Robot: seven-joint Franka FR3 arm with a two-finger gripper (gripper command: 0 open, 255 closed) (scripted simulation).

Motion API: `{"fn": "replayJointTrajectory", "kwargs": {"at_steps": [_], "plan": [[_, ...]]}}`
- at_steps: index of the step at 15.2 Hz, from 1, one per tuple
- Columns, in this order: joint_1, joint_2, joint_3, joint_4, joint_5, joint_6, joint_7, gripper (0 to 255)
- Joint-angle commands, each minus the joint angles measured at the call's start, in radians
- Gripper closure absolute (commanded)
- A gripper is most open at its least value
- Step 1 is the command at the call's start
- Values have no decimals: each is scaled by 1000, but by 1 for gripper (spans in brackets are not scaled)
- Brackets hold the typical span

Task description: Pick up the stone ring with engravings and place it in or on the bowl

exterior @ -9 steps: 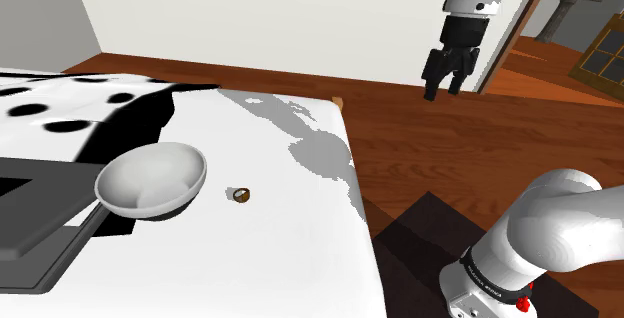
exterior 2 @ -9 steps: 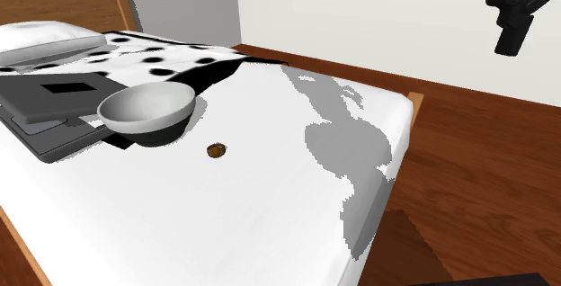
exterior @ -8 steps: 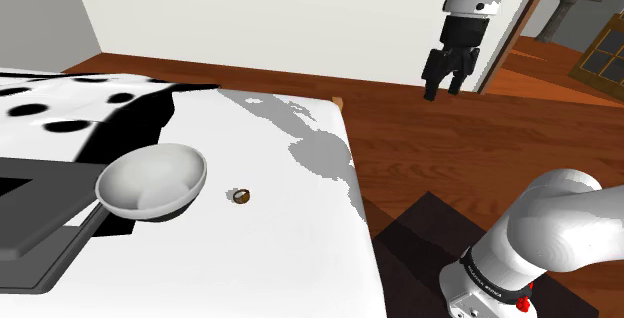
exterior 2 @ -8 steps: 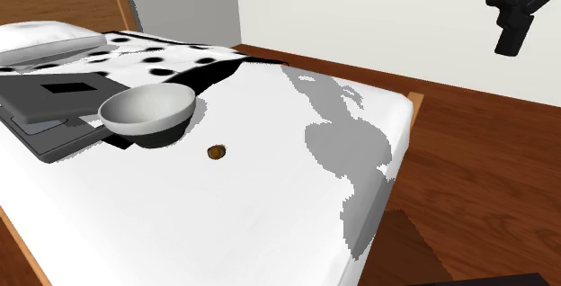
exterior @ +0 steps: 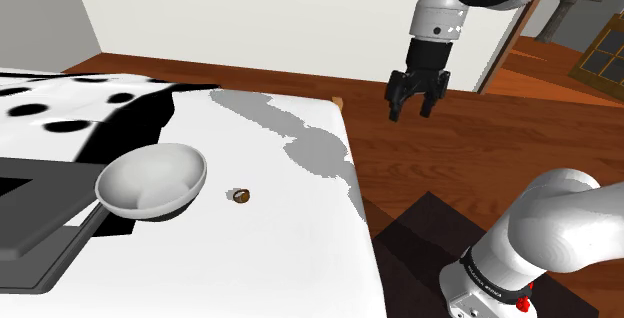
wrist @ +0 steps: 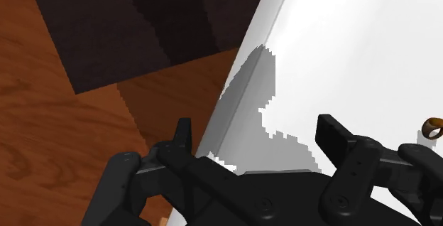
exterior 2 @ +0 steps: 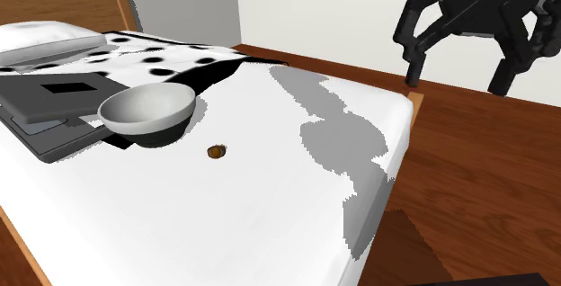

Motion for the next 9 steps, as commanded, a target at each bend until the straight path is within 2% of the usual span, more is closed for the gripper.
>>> {"fn": "replayJointTrajectory", "kwargs": {"at_steps": [1,9], "plan": [[6,21,39,-18,43,42,69,0],[27,184,189,-13,181,230,314,0]]}}
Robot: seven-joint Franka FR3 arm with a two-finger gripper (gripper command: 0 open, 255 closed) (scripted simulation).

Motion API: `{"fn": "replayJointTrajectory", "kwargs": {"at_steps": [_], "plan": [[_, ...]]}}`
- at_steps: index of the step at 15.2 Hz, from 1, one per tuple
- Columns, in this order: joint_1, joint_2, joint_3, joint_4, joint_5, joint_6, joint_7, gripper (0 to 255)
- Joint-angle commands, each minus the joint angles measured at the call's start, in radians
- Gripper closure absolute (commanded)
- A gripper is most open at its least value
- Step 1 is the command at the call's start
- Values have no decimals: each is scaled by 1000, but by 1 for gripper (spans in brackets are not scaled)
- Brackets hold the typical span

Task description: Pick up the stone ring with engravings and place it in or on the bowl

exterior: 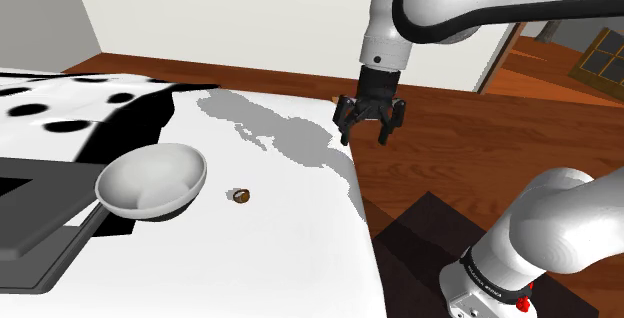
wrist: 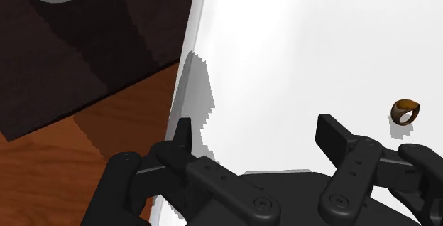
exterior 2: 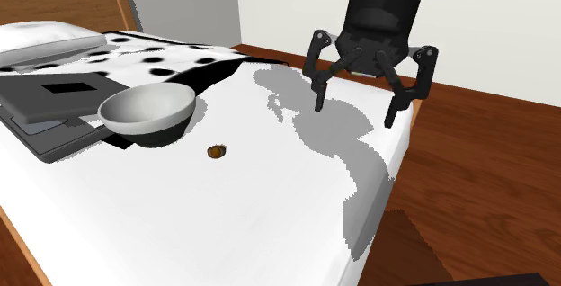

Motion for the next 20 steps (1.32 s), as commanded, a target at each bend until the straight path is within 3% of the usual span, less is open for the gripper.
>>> {"fn": "replayJointTrajectory", "kwargs": {"at_steps": [1,10,20], "plan": [[3,52,37,11,29,53,63,0],[8,344,183,133,73,279,333,0],[62,740,244,389,-49,475,662,0]]}}
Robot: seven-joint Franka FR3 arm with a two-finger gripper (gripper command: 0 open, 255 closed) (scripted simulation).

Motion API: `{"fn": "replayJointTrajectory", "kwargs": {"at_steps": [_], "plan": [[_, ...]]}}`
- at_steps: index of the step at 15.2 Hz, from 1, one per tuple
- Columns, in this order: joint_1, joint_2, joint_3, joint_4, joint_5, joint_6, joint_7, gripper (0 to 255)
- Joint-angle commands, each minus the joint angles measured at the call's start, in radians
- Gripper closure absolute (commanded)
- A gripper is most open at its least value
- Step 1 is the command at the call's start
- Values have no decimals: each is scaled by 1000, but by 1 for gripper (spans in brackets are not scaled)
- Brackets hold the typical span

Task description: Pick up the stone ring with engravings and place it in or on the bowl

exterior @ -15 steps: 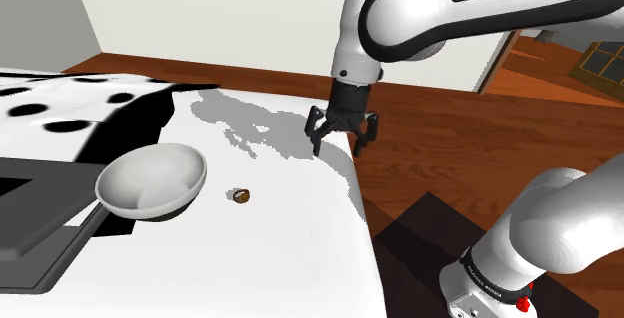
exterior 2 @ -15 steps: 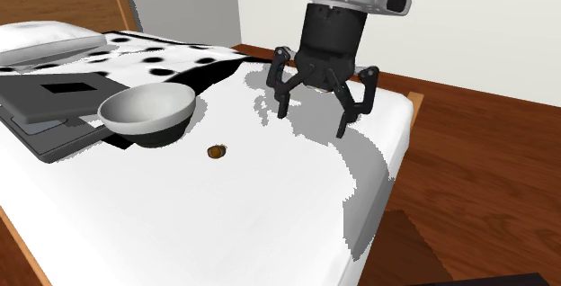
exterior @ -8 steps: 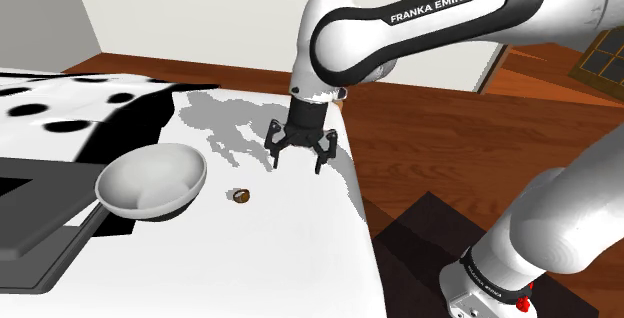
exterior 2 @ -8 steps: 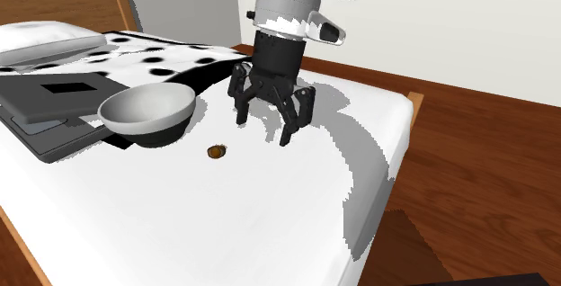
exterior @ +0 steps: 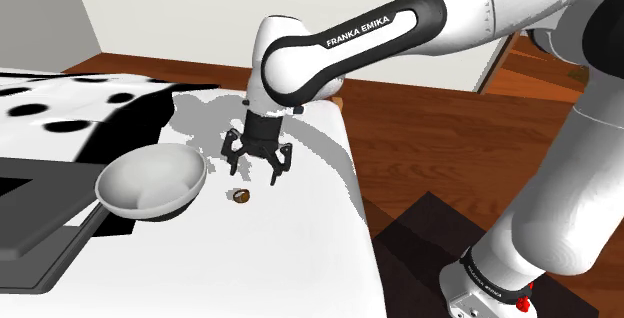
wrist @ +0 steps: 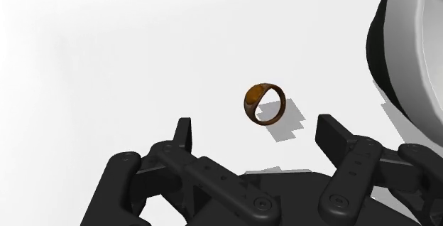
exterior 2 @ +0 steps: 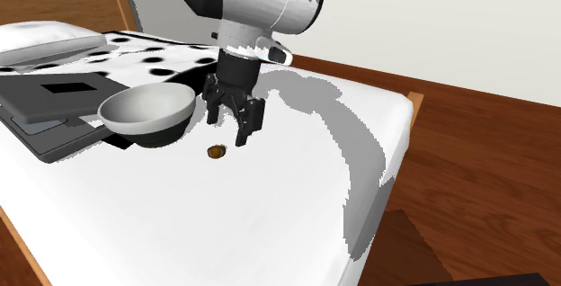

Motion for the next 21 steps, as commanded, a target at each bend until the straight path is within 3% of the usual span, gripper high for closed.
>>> {"fn": "replayJointTrajectory", "kwargs": {"at_steps": [1,9,16,17,21], "plan": [[19,63,-1,48,-25,24,56,0],[47,125,-3,20,-46,116,71,0],[47,125,-3,20,-46,116,71,0],[47,125,-3,20,-46,116,71,255],[50,129,-3,23,-49,117,75,255]]}}
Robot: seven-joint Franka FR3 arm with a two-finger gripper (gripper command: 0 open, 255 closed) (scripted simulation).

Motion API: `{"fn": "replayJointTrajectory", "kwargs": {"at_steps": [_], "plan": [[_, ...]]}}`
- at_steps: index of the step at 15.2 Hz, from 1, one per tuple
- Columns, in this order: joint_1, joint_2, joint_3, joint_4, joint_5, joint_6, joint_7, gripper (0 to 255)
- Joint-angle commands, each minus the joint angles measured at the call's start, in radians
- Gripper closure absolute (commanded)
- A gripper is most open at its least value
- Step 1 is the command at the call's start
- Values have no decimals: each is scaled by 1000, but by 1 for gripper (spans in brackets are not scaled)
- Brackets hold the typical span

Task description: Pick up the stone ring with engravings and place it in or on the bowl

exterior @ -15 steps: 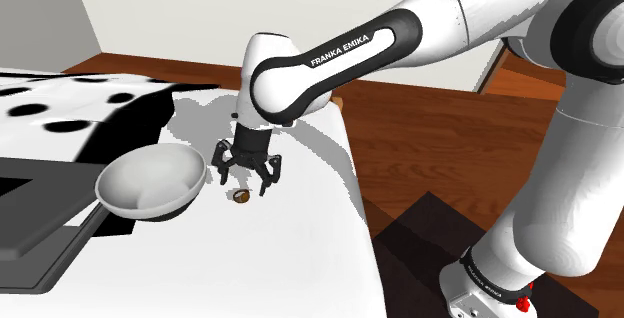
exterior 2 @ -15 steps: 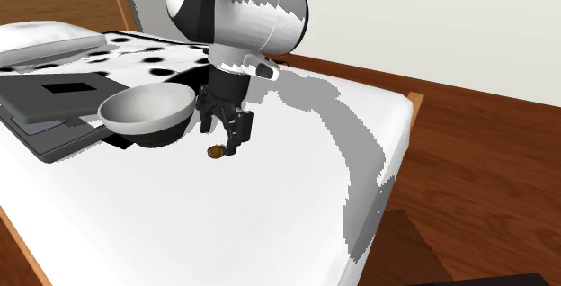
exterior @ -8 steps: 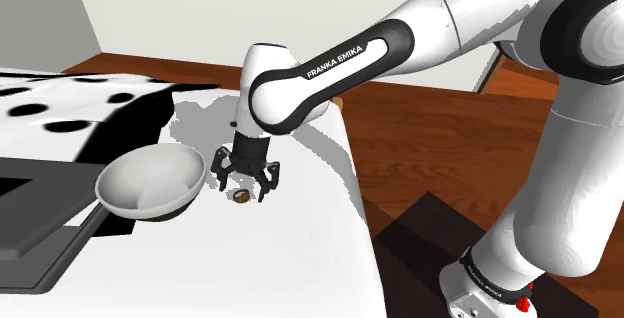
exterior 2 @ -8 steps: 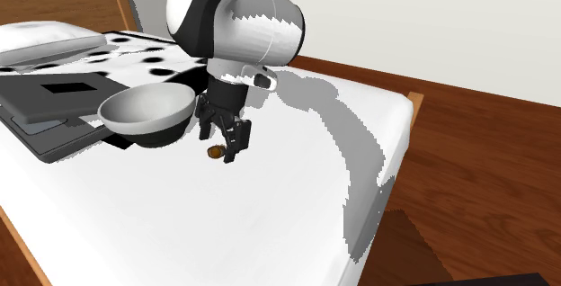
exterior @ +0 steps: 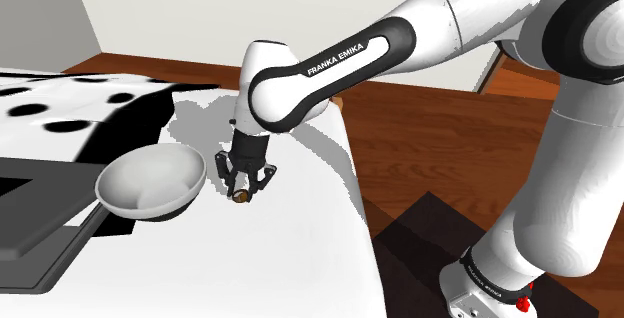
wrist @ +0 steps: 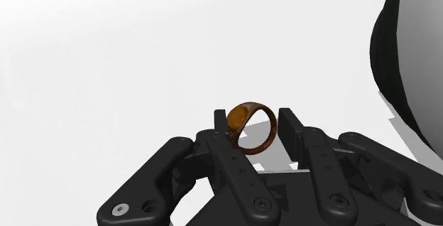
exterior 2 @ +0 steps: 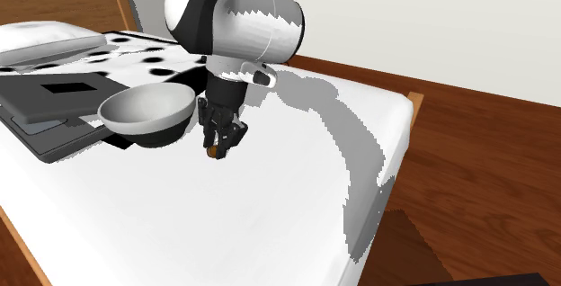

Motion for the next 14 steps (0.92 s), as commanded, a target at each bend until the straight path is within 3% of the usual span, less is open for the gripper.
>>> {"fn": "replayJointTrajectory", "kwargs": {"at_steps": [1,5,14], "plan": [[3,6,1,-4,0,2,1,255],[-1,5,0,-7,2,3,-4,255],[-14,-62,8,39,20,-104,8,255]]}}
